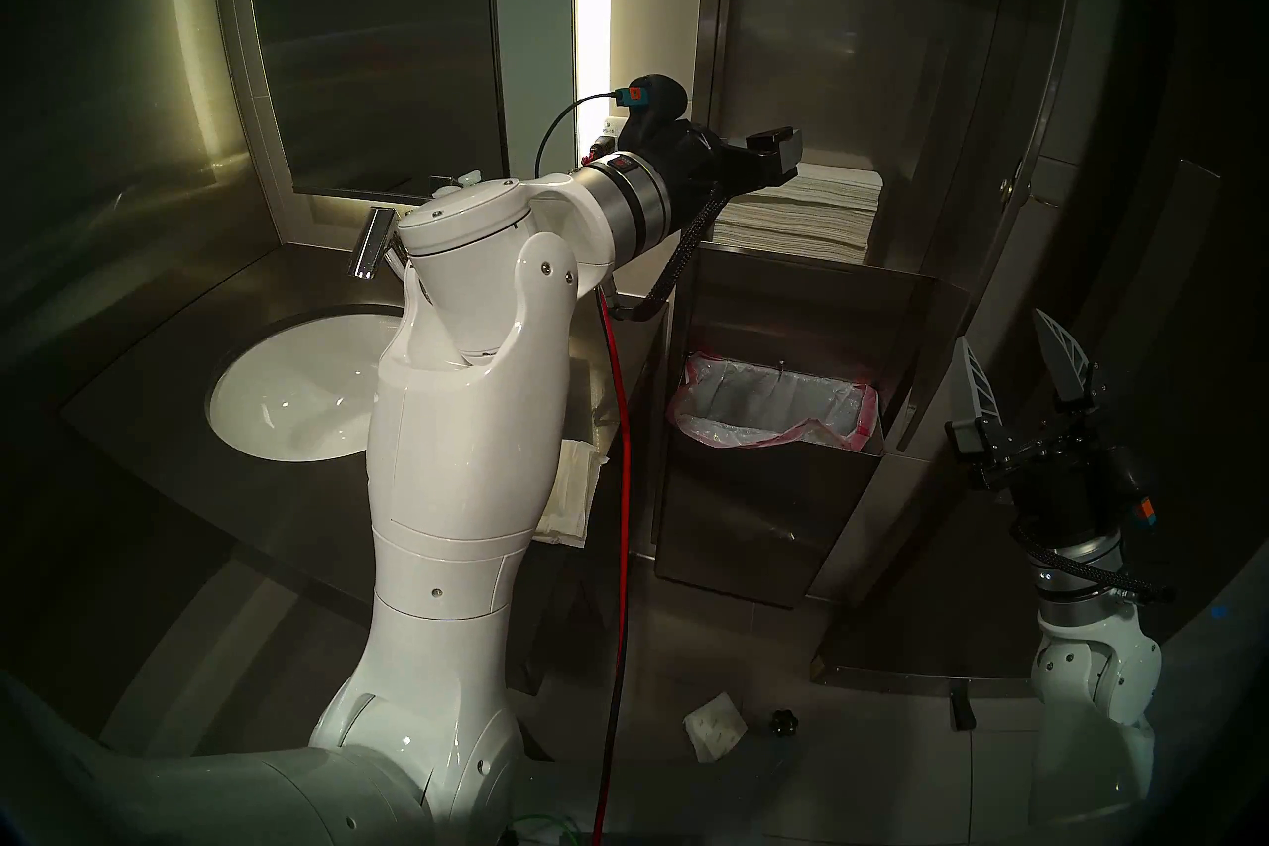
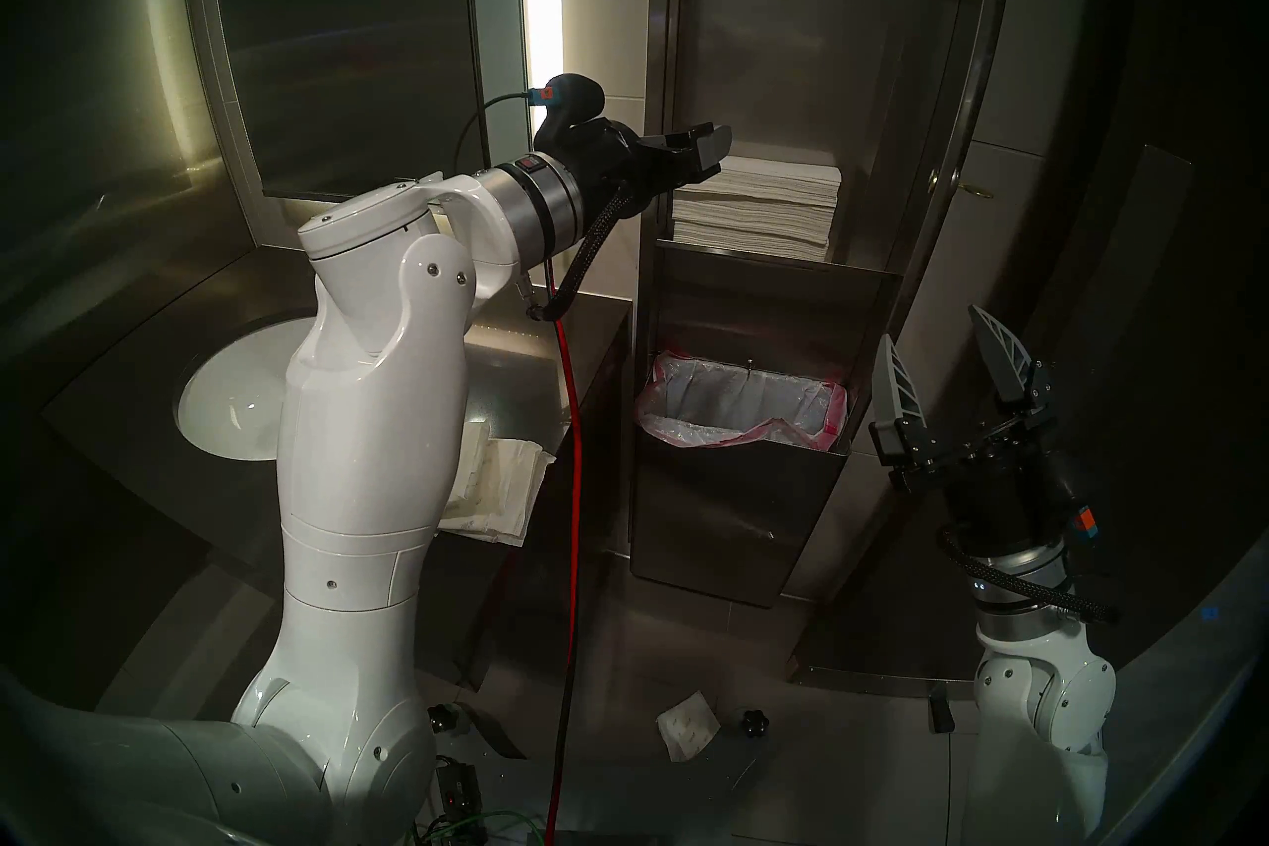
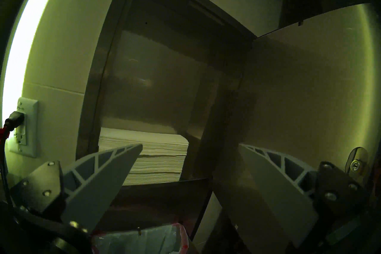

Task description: Twist key and open towel dispenser

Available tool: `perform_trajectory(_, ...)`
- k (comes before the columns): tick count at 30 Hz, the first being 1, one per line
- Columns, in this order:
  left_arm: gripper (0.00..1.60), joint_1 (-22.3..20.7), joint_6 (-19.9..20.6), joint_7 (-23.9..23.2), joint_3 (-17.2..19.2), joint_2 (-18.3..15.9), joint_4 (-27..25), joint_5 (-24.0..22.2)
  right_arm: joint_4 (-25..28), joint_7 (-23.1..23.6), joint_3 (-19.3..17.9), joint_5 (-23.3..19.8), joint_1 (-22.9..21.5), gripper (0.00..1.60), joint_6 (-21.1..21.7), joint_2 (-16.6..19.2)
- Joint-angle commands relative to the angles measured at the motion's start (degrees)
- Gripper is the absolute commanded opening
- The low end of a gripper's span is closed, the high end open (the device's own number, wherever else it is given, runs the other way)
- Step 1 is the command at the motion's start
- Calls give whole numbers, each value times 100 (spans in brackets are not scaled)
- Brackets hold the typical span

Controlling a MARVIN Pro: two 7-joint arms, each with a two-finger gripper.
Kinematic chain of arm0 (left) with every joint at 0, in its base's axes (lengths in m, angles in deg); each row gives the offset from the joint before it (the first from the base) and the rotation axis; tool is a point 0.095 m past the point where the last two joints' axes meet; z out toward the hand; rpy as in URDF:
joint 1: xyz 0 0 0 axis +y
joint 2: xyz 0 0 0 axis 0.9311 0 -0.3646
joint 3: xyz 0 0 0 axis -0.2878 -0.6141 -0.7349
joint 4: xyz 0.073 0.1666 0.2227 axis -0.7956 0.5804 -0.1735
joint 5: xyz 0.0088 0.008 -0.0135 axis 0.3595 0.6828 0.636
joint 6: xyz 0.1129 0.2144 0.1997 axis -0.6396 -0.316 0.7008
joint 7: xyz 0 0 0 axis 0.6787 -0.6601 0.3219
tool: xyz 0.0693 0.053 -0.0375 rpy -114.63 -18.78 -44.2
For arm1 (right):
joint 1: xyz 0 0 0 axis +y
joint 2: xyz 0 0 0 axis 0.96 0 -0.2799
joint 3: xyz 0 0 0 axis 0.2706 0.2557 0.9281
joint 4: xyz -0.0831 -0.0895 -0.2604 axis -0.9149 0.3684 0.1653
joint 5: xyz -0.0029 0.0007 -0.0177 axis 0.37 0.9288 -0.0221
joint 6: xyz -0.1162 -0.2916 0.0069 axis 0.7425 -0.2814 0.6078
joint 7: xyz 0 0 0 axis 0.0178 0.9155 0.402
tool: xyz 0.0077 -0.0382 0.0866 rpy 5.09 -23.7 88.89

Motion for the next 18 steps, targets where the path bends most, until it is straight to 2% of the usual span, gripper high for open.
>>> perform_trajectory(1, 160, -37, -97, 225, -53, 105, -144, -190, 75, -16, -1, -15, -4, 160, 9, -10)
perform_trajectory(18, 160, -20, -122, 369, -84, 103, -164, -281, 77, -14, -3, -14, -5, 160, 12, -14)
